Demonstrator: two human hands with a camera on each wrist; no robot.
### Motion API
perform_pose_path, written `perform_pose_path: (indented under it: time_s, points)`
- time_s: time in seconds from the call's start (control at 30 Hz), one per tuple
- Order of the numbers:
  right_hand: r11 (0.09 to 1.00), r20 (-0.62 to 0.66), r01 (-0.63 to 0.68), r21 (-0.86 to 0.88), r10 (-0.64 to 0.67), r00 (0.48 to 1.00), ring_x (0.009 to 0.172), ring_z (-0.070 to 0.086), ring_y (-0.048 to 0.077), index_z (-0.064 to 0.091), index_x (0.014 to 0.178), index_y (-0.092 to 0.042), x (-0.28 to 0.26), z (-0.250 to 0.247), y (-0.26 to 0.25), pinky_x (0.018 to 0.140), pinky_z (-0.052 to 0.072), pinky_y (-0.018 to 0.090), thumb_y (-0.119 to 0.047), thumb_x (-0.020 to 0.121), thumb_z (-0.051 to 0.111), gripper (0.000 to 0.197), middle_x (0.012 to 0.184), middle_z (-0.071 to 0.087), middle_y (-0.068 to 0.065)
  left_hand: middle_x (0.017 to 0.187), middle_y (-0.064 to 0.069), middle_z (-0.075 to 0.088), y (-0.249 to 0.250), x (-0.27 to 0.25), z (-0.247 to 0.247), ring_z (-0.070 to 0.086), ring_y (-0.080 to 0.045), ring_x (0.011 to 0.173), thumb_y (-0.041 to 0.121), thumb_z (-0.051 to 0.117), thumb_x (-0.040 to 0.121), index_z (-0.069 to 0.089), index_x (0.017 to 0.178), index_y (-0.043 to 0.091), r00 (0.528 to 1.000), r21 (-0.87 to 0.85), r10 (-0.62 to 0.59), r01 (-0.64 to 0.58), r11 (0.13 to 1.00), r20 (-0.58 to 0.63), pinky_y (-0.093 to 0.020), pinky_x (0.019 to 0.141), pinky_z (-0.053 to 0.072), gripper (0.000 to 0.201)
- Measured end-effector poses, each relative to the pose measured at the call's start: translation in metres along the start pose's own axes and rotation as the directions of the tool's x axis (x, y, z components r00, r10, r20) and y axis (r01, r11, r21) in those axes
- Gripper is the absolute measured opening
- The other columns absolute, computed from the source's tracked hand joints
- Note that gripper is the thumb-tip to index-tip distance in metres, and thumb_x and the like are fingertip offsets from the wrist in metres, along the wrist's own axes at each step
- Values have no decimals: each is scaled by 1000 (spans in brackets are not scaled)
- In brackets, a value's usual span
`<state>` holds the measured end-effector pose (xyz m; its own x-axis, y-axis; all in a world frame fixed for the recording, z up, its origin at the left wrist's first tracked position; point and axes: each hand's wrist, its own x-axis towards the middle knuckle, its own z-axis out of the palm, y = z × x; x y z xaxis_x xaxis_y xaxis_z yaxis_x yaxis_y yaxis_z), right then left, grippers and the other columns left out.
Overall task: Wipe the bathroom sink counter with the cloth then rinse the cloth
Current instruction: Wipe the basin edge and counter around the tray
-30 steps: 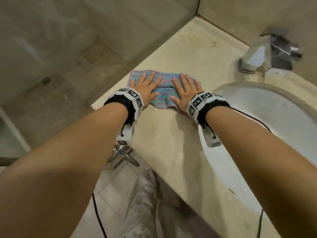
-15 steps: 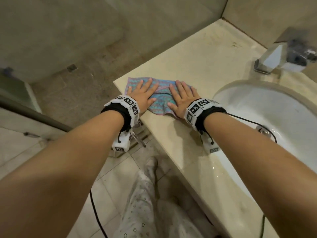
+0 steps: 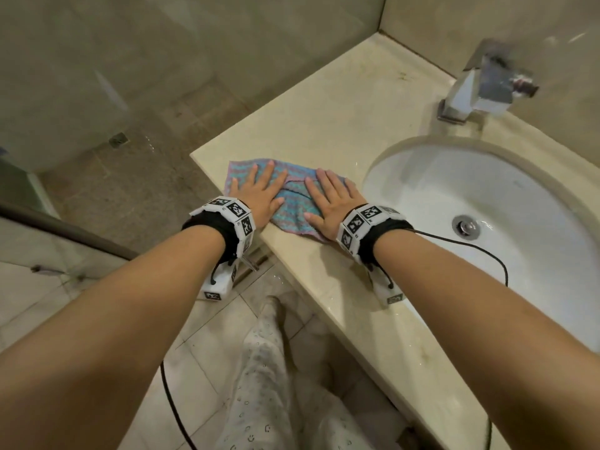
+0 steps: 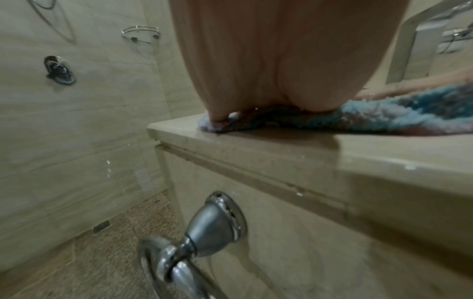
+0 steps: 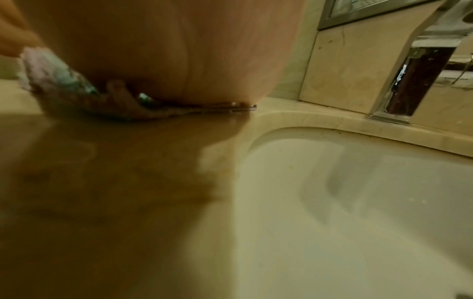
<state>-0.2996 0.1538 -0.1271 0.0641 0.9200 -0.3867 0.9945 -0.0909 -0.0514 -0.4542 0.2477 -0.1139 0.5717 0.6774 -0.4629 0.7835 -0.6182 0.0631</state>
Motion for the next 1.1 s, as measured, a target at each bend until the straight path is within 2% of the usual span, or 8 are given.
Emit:
perform_pose_path:
  time_s: [0.3,0.47,0.57,0.77,1.1]
  points:
    - [999,27,-15,45,14,1000,148,-12,19,-11,150,-22,-7,-3,15,120,-5,39,-52,97,21,70,159,-16,4,158,0,-19,13,12,-6,-11,-29,147,38,23,100,-10,149,29,998,1,52,-52,999,41,-55,116,3,59]
    - [990,70,-100,104,93,993,147,-15,17,-13,150,-24,2,-11,36,118,-4,50,-54,96,20,69,158,-20,0,158,1,-18,24,34,-16,-11,-29,147,38,23,100,-9,149,28,993,25,107,-108,994,38,-55,116,4,59]
    - [982,65,-153,109,147,987,147,-15,17,-14,150,-24,8,-15,50,118,-4,51,-53,96,19,69,158,-21,0,158,1,-18,32,51,-25,-11,-28,147,38,22,100,-8,149,28,990,35,140,-141,989,36,-55,116,2,58]
    - [929,69,-302,216,294,953,147,-16,17,-13,150,-25,27,-23,70,118,-2,52,-51,97,21,68,158,-22,0,158,3,-19,50,100,-51,-12,-27,147,38,23,100,-10,149,29,974,80,214,-220,972,69,-54,116,-1,59]
    - [835,23,-476,277,489,872,148,-12,18,-10,150,-24,60,-30,92,118,-2,56,-51,97,21,68,159,-17,1,158,4,-16,60,163,-79,-9,-28,147,39,25,100,-6,149,31,926,136,372,-378,916,64,-56,115,1,59]
